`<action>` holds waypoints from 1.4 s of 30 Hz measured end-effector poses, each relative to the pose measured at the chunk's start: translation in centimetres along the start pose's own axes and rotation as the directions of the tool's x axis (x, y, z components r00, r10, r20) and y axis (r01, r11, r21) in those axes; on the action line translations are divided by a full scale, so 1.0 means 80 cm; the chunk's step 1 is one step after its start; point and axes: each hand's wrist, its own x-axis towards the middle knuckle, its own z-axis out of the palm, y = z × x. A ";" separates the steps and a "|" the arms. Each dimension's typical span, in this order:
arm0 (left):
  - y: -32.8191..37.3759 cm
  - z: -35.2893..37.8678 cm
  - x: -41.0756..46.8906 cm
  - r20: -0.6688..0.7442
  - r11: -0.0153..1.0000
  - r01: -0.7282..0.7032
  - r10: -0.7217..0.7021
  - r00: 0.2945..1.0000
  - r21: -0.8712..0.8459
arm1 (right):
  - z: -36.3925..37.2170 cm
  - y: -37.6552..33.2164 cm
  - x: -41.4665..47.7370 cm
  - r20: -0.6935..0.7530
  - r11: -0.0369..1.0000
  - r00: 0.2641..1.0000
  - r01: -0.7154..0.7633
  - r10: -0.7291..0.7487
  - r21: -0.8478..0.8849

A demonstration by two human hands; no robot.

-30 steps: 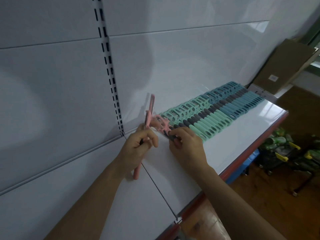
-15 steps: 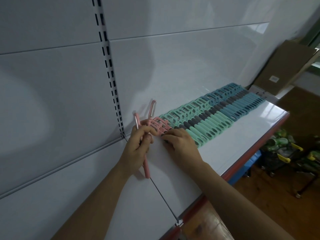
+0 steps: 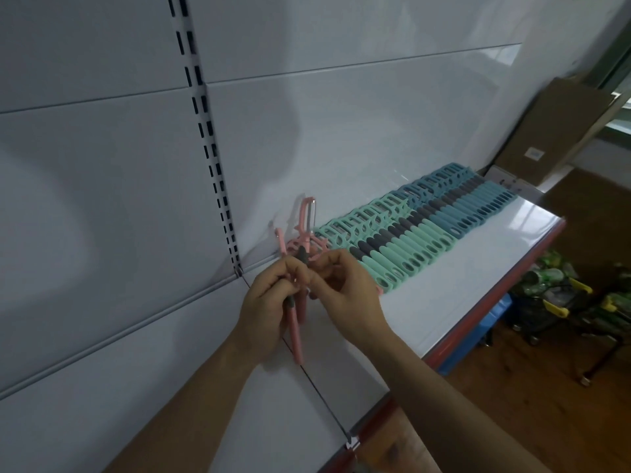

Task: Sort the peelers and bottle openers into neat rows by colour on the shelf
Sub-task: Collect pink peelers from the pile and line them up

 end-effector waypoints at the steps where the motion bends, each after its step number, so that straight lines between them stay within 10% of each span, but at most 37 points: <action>1: -0.003 0.001 -0.001 0.040 0.999 0.009 -0.008 0.999 -0.032 | 0.003 0.001 -0.001 0.013 0.998 1.000 -0.025 0.025 0.060; 10: 0.002 -0.018 0.009 -0.021 0.988 -0.070 0.074 0.997 0.139 | -0.011 0.011 -0.007 -0.226 0.997 0.974 -0.036 0.020 -0.069; 19: -0.006 -0.014 0.011 -0.247 0.980 -0.133 0.166 0.955 0.145 | -0.018 0.029 -0.018 0.031 0.692 0.946 0.258 -0.323 -0.674; 42: -0.004 -0.008 0.009 -0.269 0.973 -0.174 0.210 0.940 0.150 | -0.007 0.031 -0.010 0.035 0.650 0.934 0.273 -0.354 -0.709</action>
